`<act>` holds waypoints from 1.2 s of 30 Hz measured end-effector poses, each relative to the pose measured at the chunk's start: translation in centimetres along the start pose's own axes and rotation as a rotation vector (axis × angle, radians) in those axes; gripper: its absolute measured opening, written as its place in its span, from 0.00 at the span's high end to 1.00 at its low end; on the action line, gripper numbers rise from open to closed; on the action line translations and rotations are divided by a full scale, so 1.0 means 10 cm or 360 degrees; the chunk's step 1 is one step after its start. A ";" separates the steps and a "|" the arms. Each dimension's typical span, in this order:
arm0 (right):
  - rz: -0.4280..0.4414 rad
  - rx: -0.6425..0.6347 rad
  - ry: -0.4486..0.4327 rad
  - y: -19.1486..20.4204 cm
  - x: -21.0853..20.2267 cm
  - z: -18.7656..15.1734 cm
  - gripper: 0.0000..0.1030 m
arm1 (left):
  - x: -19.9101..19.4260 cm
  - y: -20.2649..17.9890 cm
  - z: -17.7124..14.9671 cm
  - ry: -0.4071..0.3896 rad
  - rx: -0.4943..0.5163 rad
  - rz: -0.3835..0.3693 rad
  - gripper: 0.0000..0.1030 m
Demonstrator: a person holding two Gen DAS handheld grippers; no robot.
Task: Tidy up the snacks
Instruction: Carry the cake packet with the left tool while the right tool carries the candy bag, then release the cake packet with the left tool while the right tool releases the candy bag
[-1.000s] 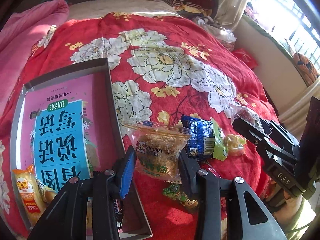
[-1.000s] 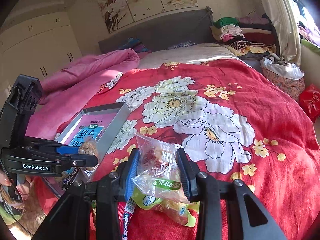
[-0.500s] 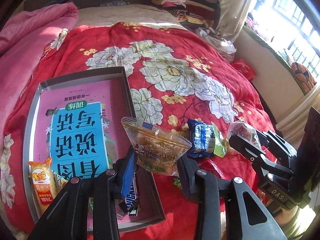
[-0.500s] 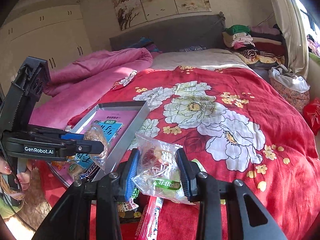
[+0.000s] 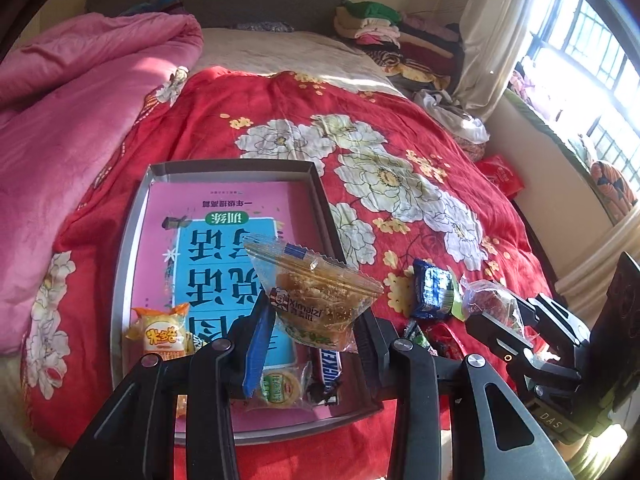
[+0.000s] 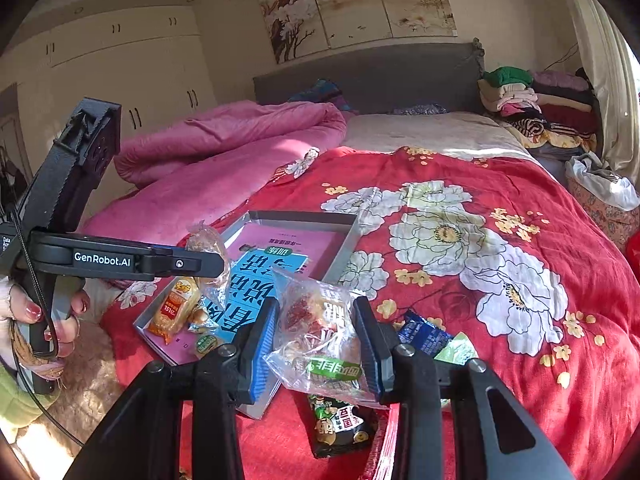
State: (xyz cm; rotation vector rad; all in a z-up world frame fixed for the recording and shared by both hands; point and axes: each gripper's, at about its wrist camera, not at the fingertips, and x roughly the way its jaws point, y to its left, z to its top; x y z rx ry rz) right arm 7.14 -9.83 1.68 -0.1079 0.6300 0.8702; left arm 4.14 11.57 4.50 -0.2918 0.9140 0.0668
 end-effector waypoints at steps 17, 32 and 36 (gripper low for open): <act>0.0073 -0.0096 0.0025 0.50 0.11 0.05 0.63 | -0.23 0.55 -0.25 0.0022 -0.0145 0.0066 0.61; 0.0091 -0.0082 0.0087 0.66 0.29 0.06 0.63 | -0.15 0.65 -0.44 0.0090 -0.0165 0.0051 0.61; 0.0090 -0.0071 0.0118 0.68 0.37 0.04 0.63 | -0.07 0.68 -0.48 0.0141 -0.0159 0.0067 0.61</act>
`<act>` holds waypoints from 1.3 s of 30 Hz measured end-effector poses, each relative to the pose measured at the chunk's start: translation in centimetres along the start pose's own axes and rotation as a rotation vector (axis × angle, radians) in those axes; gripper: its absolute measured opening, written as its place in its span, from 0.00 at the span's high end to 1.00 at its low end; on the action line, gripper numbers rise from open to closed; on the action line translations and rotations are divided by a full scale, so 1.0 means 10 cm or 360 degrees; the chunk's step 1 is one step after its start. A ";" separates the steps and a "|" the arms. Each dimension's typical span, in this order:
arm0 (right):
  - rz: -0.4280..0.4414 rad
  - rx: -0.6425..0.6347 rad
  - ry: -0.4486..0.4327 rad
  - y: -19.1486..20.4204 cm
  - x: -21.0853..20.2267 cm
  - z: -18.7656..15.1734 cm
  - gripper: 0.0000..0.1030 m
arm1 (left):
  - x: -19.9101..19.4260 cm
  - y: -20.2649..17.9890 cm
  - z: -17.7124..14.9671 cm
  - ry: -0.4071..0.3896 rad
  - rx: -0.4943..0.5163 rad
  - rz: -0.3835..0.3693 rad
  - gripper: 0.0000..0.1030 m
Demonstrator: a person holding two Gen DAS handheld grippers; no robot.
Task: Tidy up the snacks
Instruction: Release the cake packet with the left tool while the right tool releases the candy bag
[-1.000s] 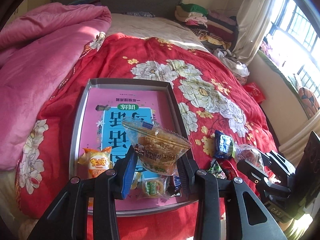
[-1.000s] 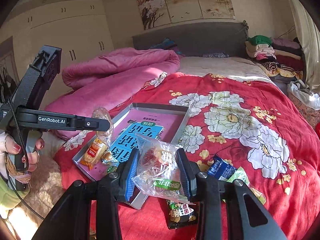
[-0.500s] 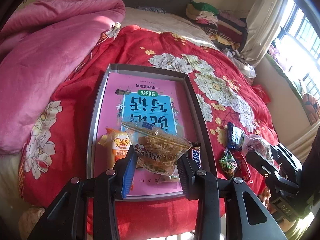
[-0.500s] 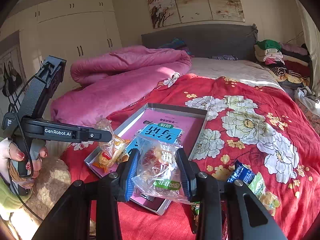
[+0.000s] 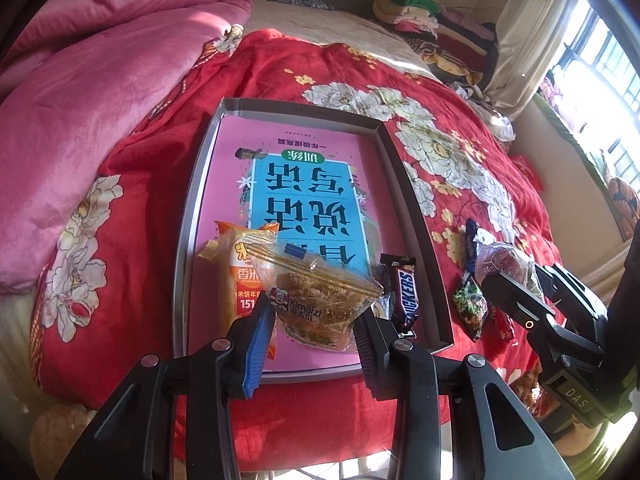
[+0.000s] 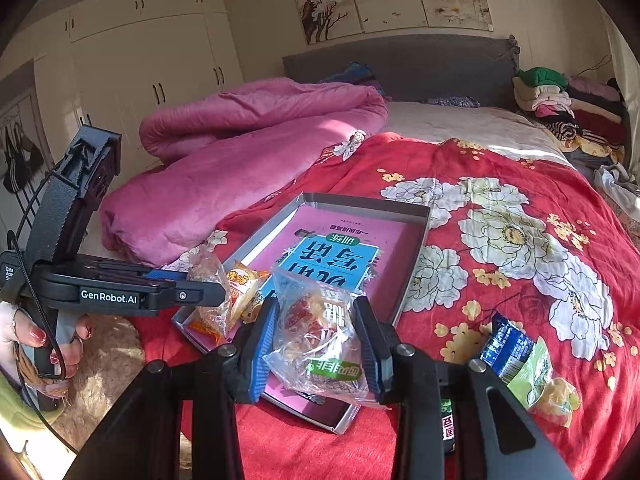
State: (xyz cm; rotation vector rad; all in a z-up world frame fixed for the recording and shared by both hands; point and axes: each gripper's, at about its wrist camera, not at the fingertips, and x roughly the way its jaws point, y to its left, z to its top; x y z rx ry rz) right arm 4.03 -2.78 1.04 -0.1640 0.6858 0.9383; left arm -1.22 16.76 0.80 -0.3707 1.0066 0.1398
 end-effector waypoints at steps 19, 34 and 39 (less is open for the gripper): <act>-0.0039 -0.0002 0.0097 0.03 0.28 -0.06 0.63 | 0.32 -0.09 -0.13 0.0107 0.0063 0.0051 0.61; -0.0037 -0.0020 0.0152 0.06 0.47 -0.09 0.62 | 0.37 -0.05 -0.14 0.0099 0.0045 0.0026 0.61; -0.0033 -0.0045 0.0185 0.09 0.55 -0.12 0.62 | 0.38 -0.04 -0.14 0.0097 0.0038 0.0011 0.61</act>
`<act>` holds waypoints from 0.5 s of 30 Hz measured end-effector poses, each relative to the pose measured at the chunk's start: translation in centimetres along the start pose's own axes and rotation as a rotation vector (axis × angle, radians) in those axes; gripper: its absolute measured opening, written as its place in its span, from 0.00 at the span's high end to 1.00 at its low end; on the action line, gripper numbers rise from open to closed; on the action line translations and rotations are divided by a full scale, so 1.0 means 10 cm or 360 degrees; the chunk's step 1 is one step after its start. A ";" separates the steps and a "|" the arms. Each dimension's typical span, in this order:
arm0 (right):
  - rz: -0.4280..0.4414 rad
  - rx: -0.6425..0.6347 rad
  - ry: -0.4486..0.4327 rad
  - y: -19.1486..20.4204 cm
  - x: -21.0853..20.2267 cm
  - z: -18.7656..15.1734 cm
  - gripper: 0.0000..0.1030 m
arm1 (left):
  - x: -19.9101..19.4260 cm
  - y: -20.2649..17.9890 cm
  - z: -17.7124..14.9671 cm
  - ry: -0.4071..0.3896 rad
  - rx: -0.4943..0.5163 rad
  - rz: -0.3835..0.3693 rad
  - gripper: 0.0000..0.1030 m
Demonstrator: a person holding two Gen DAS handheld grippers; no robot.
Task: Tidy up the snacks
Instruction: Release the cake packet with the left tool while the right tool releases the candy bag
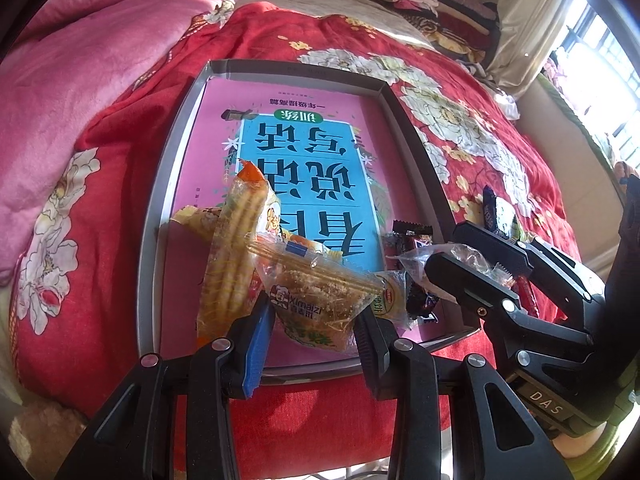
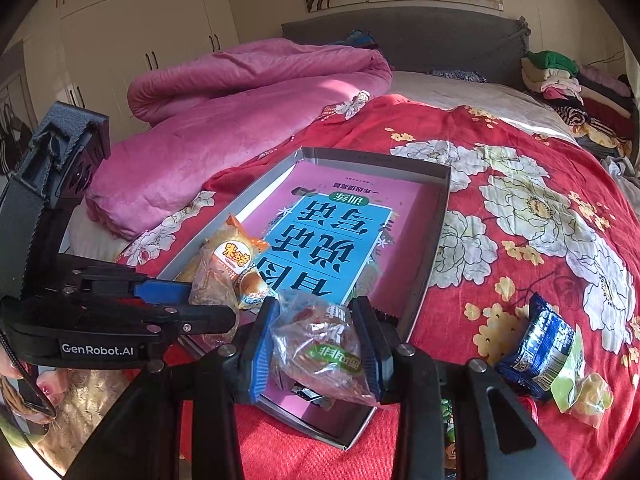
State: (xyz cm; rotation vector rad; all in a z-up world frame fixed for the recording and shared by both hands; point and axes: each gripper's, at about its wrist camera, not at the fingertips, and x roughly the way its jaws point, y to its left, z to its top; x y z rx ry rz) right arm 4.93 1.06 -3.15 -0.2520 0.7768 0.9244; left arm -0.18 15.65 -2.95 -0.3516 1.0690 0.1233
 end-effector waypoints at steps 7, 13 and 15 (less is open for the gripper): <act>0.0002 -0.0016 0.0007 0.01 0.02 -0.02 0.62 | 0.03 0.02 0.00 0.0009 -0.0020 -0.0027 0.61; 0.0019 -0.0001 0.0006 0.00 -0.01 -0.02 0.62 | 0.03 0.00 0.01 0.0008 -0.0011 -0.0039 0.60; 0.0028 0.0006 0.0004 -0.01 -0.03 -0.02 0.62 | 0.02 -0.01 0.01 0.0002 -0.0011 -0.0041 0.60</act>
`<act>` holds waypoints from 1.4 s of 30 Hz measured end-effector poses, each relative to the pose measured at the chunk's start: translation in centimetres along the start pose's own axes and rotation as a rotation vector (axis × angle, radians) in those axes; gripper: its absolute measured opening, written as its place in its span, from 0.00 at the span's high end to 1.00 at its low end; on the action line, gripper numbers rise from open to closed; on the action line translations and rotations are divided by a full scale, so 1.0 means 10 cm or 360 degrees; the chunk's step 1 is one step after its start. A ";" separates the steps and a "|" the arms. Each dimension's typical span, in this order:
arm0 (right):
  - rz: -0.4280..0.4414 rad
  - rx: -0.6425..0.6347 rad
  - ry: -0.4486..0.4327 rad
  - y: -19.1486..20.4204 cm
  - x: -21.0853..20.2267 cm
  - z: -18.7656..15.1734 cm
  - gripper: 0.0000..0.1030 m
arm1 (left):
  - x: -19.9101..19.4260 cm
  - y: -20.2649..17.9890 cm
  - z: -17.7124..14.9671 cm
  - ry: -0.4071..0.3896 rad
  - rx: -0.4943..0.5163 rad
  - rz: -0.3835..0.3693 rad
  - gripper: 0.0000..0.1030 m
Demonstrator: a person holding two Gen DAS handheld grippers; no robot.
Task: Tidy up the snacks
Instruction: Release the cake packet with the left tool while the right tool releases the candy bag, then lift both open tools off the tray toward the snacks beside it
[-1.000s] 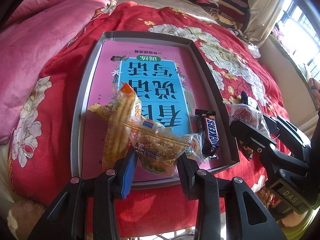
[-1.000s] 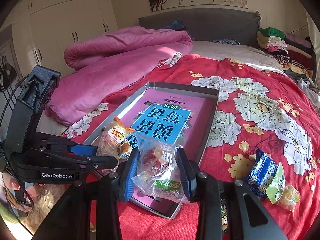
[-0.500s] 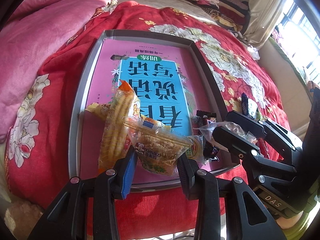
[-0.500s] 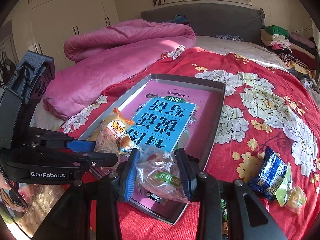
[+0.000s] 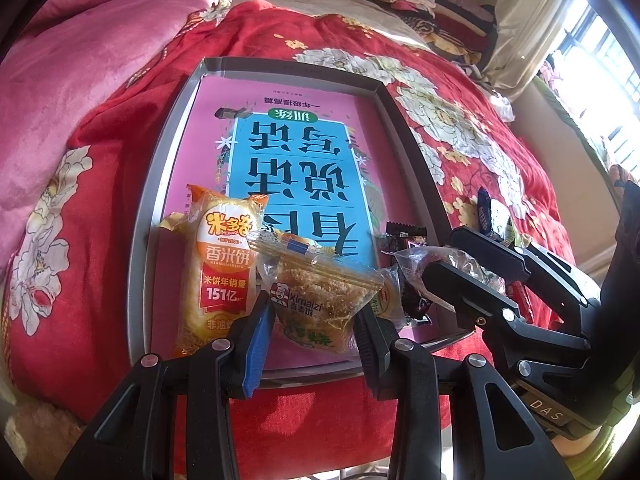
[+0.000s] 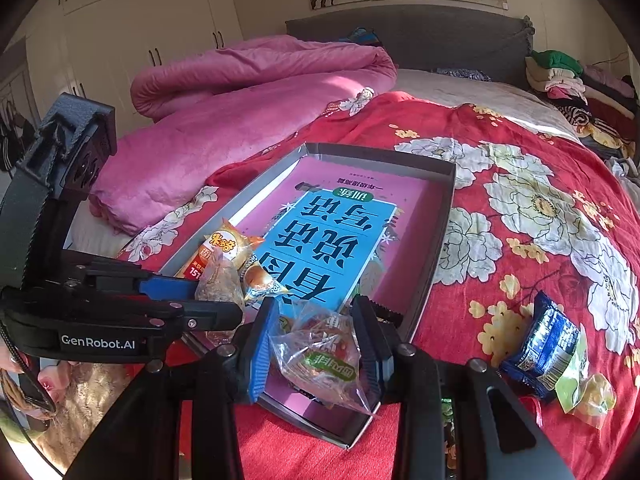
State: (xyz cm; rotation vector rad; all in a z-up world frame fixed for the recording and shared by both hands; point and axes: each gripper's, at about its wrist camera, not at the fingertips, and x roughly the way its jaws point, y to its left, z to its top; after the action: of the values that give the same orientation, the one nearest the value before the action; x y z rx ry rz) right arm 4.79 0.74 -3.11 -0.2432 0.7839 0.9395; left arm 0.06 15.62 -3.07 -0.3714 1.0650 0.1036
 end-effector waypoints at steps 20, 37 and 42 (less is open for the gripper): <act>-0.0015 0.0060 -0.0113 -0.15 -0.29 0.01 0.55 | -0.15 -0.01 0.05 -0.0076 -0.0007 -0.0004 0.48; -0.0060 0.0098 -0.0215 -0.26 -0.54 0.01 0.49 | -0.45 -0.07 0.09 -0.0264 -0.0011 0.0024 0.31; -0.0072 0.0084 -0.0275 -0.26 -0.66 0.03 0.44 | -0.53 -0.11 0.10 -0.0297 -0.0016 0.0019 0.28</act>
State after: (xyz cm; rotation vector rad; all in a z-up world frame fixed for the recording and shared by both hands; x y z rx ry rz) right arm 4.72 -4.81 1.34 -0.1311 0.6408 0.8836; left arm -1.35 15.46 2.21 -0.3574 0.8826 0.1512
